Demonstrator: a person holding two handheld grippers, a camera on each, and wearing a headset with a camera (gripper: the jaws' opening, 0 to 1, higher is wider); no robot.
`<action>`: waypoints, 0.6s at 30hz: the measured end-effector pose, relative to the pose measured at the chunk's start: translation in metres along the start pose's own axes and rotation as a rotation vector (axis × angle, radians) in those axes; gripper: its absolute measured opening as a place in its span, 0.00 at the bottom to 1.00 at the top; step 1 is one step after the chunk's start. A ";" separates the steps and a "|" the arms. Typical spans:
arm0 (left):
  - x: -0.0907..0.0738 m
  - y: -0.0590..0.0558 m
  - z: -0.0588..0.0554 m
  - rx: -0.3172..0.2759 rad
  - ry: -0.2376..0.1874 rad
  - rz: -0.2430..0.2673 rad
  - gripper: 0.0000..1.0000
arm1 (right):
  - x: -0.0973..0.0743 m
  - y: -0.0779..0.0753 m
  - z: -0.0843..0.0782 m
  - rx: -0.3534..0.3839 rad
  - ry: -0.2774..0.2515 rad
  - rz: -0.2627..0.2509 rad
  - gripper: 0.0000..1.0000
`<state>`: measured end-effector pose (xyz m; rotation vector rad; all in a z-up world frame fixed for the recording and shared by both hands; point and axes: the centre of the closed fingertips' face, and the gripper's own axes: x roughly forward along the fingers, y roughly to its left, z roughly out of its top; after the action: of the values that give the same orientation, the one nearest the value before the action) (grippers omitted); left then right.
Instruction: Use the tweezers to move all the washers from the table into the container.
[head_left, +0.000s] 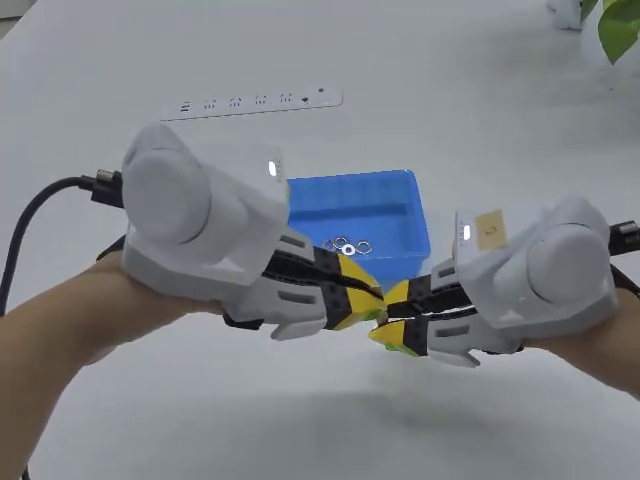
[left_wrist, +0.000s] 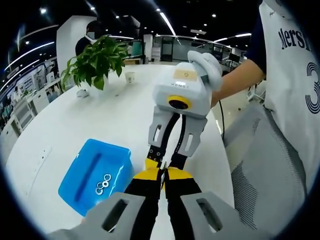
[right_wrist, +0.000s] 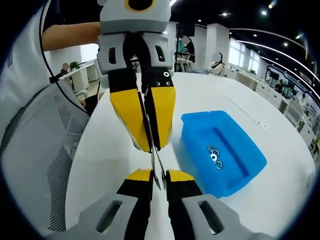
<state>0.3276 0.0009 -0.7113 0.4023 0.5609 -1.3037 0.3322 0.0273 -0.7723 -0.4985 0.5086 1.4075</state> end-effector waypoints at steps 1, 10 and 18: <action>0.000 0.000 0.000 0.000 0.000 -0.001 0.07 | 0.000 -0.001 0.000 0.002 -0.003 -0.001 0.11; 0.004 0.005 -0.003 -0.017 -0.009 -0.003 0.07 | 0.005 -0.005 -0.001 0.000 0.000 -0.007 0.11; 0.006 0.005 -0.004 -0.020 -0.006 -0.003 0.07 | 0.006 -0.006 -0.004 0.001 0.001 -0.007 0.11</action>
<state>0.3330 -0.0001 -0.7186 0.3806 0.5689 -1.3006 0.3386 0.0294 -0.7789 -0.5002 0.5082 1.4007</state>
